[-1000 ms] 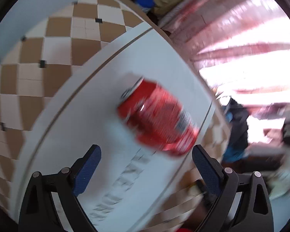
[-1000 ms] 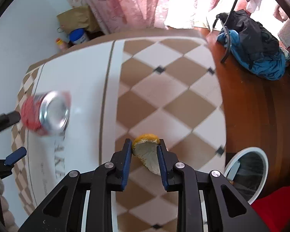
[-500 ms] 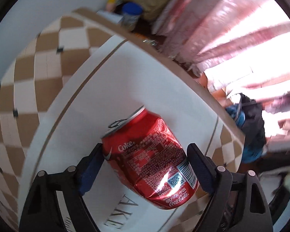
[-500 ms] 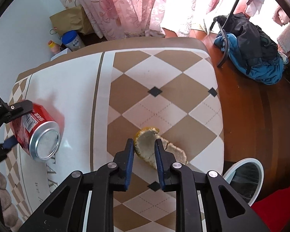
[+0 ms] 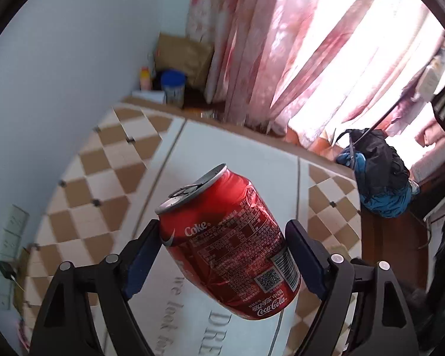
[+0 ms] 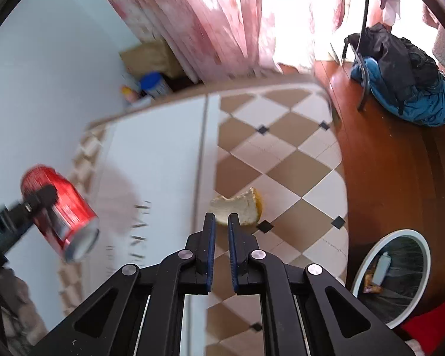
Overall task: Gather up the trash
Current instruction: 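Lift the Coke can with the left tool while the right regrips the peel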
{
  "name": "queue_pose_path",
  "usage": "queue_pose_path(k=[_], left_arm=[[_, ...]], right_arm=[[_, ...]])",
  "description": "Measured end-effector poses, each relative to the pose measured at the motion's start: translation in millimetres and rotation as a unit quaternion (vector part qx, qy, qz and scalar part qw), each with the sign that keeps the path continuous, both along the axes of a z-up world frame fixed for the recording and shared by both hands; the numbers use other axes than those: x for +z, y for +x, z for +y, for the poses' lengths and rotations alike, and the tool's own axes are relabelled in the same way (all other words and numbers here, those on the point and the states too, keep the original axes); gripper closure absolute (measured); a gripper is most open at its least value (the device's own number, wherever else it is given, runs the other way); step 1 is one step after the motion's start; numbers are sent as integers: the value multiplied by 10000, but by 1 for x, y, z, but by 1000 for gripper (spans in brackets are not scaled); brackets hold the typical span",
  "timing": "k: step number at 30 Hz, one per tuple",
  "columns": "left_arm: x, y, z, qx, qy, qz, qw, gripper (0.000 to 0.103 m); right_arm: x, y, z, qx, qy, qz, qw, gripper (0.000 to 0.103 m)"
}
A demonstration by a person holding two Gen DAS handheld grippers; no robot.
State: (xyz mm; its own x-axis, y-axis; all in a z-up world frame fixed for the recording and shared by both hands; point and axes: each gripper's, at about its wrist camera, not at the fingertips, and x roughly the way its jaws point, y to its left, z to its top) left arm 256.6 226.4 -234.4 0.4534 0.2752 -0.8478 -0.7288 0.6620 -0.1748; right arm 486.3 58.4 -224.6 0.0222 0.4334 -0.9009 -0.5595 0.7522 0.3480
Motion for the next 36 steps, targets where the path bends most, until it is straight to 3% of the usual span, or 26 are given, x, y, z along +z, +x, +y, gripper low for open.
queue_pose_path(k=[4, 8, 9, 10, 11, 14, 18, 20, 23, 24, 31, 36], left_arm=[[24, -15, -20, -57, 327, -180, 9993, 21], [31, -24, -32, -17, 572, -240, 9981, 21], [27, -22, -33, -21, 572, -224, 9981, 21], [20, -19, -32, 10, 538, -206, 9983, 21], [13, -17, -31, 40, 507, -171, 9986, 21], [-9, -14, -29, 115, 387, -65, 9992, 22], [-33, -2, -23, 100, 256, 32, 9996, 22], [-42, 3, -19, 90, 205, 35, 9997, 22], [-51, 10, -13, 105, 93, -22, 9999, 23], [-52, 11, -13, 101, 80, -39, 9999, 23], [-28, 3, -28, -128, 78, -365, 9992, 24], [24, -7, -57, -428, 239, -786, 9957, 25]], right_arm=[[32, 1, -12, -29, 275, -89, 9996, 95], [23, 13, -11, -274, 155, 203, 9993, 92], [15, 17, -9, -332, 68, 224, 9992, 78], [4, 23, -6, -394, -82, 249, 9989, 49], [-9, 28, -6, -530, -222, 284, 9979, 37], [-39, 39, -9, -764, -299, 558, 9951, 33], [-74, 51, -12, -1052, -139, 1036, 9889, 46], [-83, 52, -9, -1048, -109, 1093, 9884, 68], [-94, 49, -3, -992, -66, 1147, 9884, 84], [-94, 48, -2, -940, -80, 1090, 9896, 95], [-50, 29, -23, -738, 306, 602, 9950, 96], [7, 18, -63, -791, 822, 309, 9930, 96]])
